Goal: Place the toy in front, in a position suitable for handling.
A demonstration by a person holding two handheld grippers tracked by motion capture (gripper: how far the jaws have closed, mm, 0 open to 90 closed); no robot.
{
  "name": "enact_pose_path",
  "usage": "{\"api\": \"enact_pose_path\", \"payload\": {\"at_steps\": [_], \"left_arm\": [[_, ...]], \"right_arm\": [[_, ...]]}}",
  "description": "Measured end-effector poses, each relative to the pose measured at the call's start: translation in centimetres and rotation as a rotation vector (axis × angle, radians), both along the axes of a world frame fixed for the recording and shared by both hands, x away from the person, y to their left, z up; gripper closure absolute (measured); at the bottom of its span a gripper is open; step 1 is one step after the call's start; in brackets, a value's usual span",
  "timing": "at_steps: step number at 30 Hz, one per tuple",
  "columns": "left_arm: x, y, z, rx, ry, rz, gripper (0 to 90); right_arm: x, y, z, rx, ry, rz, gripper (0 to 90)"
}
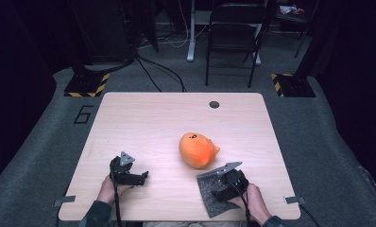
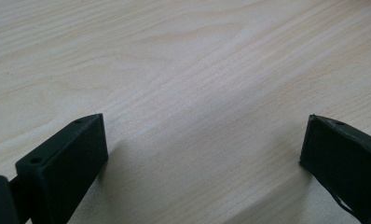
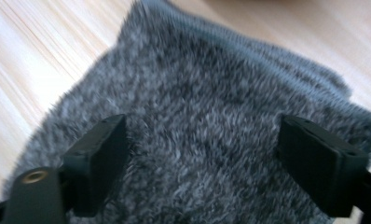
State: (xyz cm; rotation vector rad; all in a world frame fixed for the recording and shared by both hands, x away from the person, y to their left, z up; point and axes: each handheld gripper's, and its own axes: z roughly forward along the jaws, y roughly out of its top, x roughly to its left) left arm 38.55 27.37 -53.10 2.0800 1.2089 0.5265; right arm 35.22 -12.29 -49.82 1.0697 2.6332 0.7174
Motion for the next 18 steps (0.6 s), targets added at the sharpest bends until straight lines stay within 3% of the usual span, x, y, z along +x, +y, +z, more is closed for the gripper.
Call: {"api": "enact_pose_path", "payload": {"at_steps": [4,8,18], "left_arm": [[0.0,0.0,0.0,0.003,0.001,-0.002,0.2],[0.0,0.0,0.0,0.003,0.002,-0.002,0.2],[0.0,0.0,0.0,0.002,-0.001,0.002,0.2]], "right_arm": [[0.1,0.1,-0.3,-0.019,0.006,0.01,22.3],[0.0,0.1,-0.2,-0.012,0.0,0.031,35.6],[0.2,-0.9,0.1,0.007,-0.002,0.019,67.6]]}}
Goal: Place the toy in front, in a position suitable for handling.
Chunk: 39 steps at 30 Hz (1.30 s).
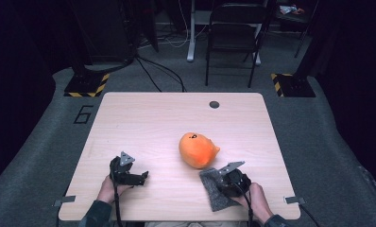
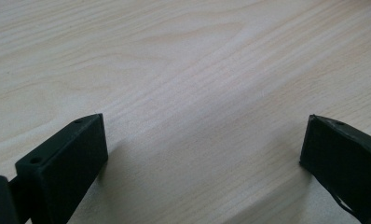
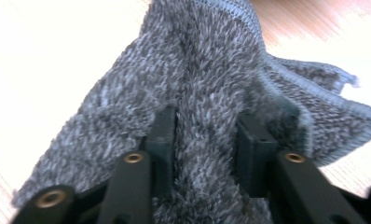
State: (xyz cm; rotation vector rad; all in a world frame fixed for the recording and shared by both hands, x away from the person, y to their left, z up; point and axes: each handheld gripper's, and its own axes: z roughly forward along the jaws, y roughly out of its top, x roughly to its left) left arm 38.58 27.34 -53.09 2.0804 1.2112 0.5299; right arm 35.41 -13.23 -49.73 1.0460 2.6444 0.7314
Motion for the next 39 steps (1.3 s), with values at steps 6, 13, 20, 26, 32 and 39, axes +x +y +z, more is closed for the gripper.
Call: {"api": "enact_pose_path", "payload": {"at_steps": [6,13,20,26,32,39], "left_arm": [[0.1,0.0,0.0,0.001,-0.001,0.0,0.3],[0.2,0.0,0.0,0.001,0.004,-0.004,0.2],[0.2,-0.1,0.0,-0.006,-0.002,0.003,0.3],[0.3,-0.1,0.0,0.002,0.002,-0.004,0.2],[0.2,-0.1,0.0,0.002,0.004,-0.004,0.3],[0.2,-0.1,0.0,-0.002,0.001,0.0,0.3]], "right_arm": [[-0.1,-0.2,0.2,0.016,0.008,0.001,72.8],[-0.3,-0.8,0.9,0.042,0.019,0.002,73.8],[-0.8,-2.0,2.1,0.059,-0.02,-0.031,74.1],[-0.6,-3.3,2.6,0.061,-0.034,-0.07,74.1],[-0.1,-4.9,3.5,0.079,-0.059,-0.126,74.1],[0.4,-6.2,3.7,0.072,-0.072,-0.18,74.1]]}}
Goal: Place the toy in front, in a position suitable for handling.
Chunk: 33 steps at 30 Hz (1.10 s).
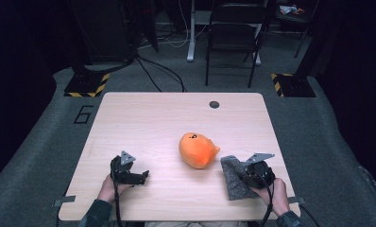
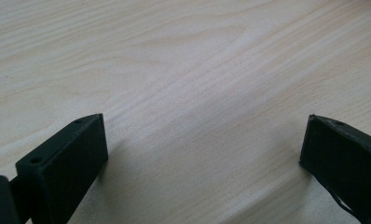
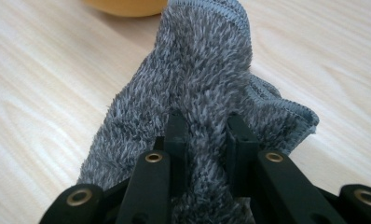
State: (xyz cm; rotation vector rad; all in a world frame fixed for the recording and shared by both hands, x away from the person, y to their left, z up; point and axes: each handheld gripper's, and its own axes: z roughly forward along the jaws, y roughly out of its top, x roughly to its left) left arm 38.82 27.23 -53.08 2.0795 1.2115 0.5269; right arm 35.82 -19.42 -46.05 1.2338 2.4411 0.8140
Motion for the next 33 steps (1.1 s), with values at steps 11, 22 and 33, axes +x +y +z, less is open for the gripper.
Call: {"api": "enact_pose_path", "payload": {"at_steps": [11,22,33], "left_arm": [[0.0,0.0,0.0,-0.004,0.003,0.008,0.4],[-0.1,0.0,0.0,-0.007,-0.002,0.013,0.4],[0.0,0.0,0.0,-0.002,0.001,0.011,0.4]], "right_arm": [[2.1,-1.7,0.9,-0.003,-0.06,-0.097,73.9],[4.2,-4.0,1.2,-0.004,-0.091,-0.189,73.8],[7.4,-4.9,0.3,-0.008,-0.083,-0.263,72.6]]}}
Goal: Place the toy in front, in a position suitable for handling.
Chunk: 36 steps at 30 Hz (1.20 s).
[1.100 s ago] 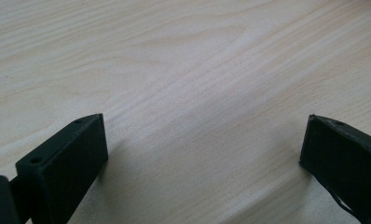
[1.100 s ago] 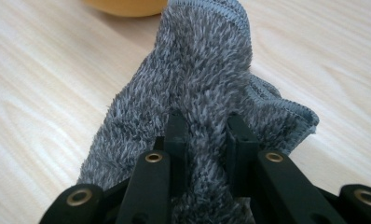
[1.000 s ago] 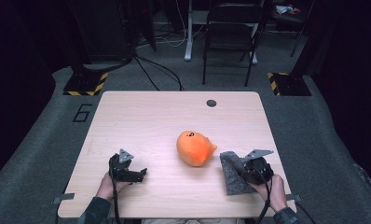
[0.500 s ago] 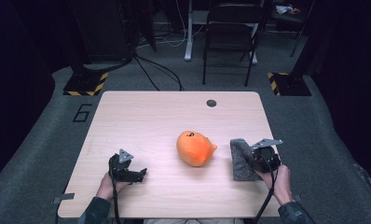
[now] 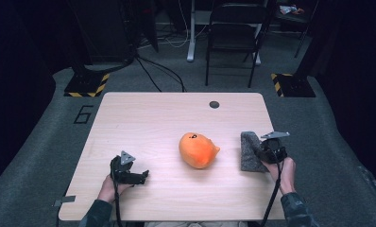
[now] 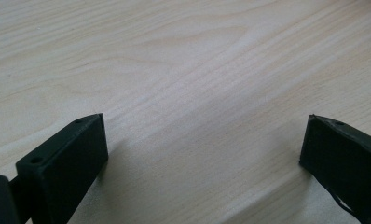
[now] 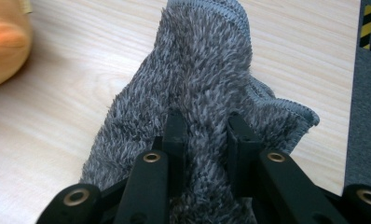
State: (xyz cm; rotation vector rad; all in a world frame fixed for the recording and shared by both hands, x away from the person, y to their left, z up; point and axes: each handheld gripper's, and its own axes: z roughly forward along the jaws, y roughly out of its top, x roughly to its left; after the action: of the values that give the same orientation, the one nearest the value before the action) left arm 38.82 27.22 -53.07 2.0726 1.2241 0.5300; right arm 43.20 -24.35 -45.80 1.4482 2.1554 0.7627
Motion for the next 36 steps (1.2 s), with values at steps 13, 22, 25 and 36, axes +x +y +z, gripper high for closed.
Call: {"api": "enact_pose_path", "payload": {"at_steps": [13,22,25,36], "left_arm": [[-0.1,0.3,0.1,0.009,0.009,-0.014,0.4],[0.0,0.2,0.1,0.028,-0.012,-0.014,0.2],[0.0,0.1,0.1,0.027,-0.02,-0.011,0.0],[0.4,-0.4,1.9,-0.042,0.024,-0.032,0.0]], "right_arm": [[2.5,0.2,-2.1,-0.014,0.06,-0.023,55.5],[2.1,-0.4,-1.8,0.018,0.055,-0.037,24.6],[2.0,-0.4,-1.6,0.03,0.047,-0.033,22.2],[1.1,0.2,-0.6,0.067,0.016,0.027,19.9]]}}
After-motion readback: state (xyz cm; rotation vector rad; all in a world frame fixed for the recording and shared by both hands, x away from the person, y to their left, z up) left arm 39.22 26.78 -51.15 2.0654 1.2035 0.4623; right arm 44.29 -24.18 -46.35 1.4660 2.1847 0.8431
